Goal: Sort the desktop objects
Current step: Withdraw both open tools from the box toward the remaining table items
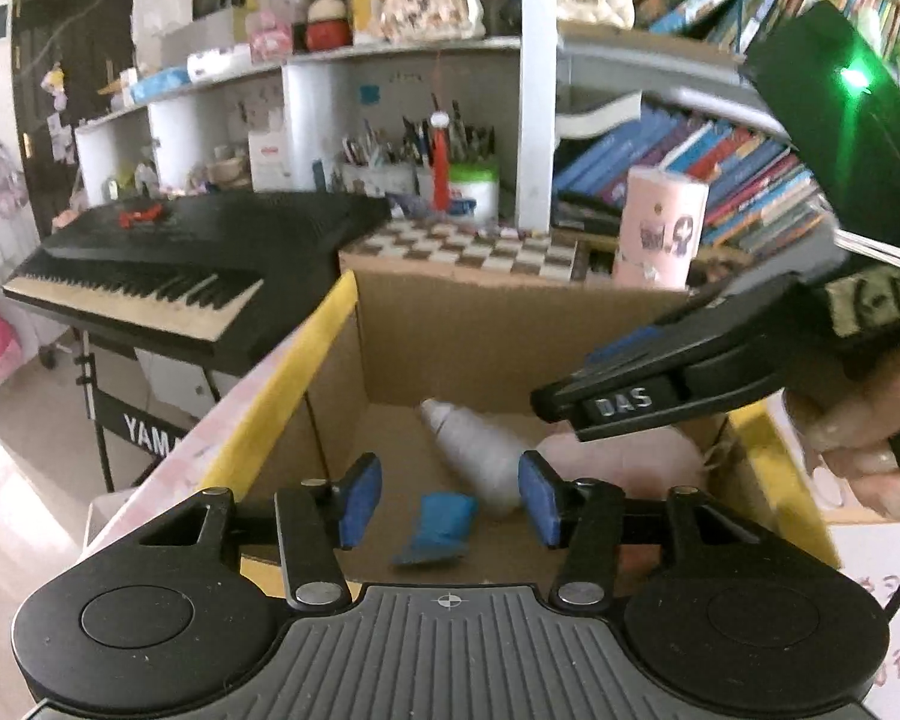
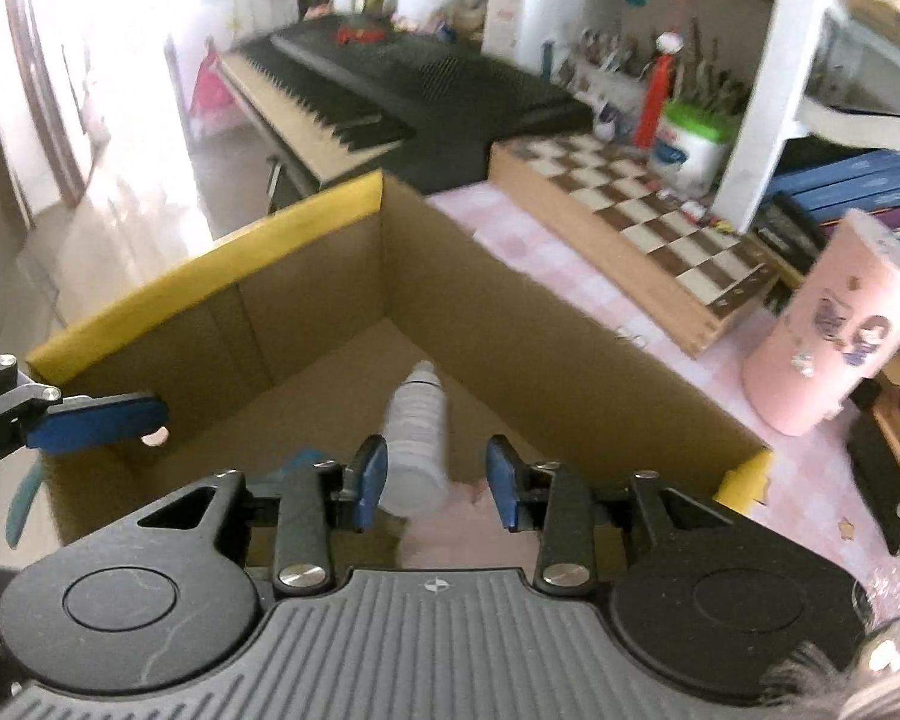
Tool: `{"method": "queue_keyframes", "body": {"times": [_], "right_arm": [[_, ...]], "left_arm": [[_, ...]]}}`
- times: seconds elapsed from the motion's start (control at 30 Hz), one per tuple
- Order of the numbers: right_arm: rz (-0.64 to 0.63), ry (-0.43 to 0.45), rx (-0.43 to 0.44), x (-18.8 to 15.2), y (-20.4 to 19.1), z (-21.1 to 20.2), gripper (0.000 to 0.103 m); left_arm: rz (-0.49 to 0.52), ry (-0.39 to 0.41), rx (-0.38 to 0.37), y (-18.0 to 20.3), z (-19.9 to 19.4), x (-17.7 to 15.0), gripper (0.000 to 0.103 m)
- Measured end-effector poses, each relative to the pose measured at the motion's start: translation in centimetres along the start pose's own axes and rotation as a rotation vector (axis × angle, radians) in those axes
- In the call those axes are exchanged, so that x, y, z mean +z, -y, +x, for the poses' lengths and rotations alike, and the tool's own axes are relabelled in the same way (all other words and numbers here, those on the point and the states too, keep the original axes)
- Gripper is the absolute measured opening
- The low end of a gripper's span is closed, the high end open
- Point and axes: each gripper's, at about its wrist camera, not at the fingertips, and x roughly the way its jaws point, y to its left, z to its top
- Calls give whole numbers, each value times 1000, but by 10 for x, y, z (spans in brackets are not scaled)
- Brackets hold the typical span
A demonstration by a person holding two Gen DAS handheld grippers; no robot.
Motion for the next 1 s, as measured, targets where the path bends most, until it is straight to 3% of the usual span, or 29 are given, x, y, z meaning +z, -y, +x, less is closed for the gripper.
{"method": "queue_keyframes", "body": {"times": [0.17, 0.33, 0.5, 1.0], "right_arm": [[69, 77, -28, -7, -4, -35, 35], [145, 164, -60, -16, -8, -72, 36], [213, 225, -112, -33, -14, -105, 37], [310, 252, -198, -95, -64, -158, 38]], "left_arm": [[-20, 40, -7, -3, -23, 3, 53], [-29, 68, 8, -3, -45, 8, 68], [-42, 72, 12, -4, -64, 6, 69], [-13, 89, -26, -12, -118, -24, 70]]}}
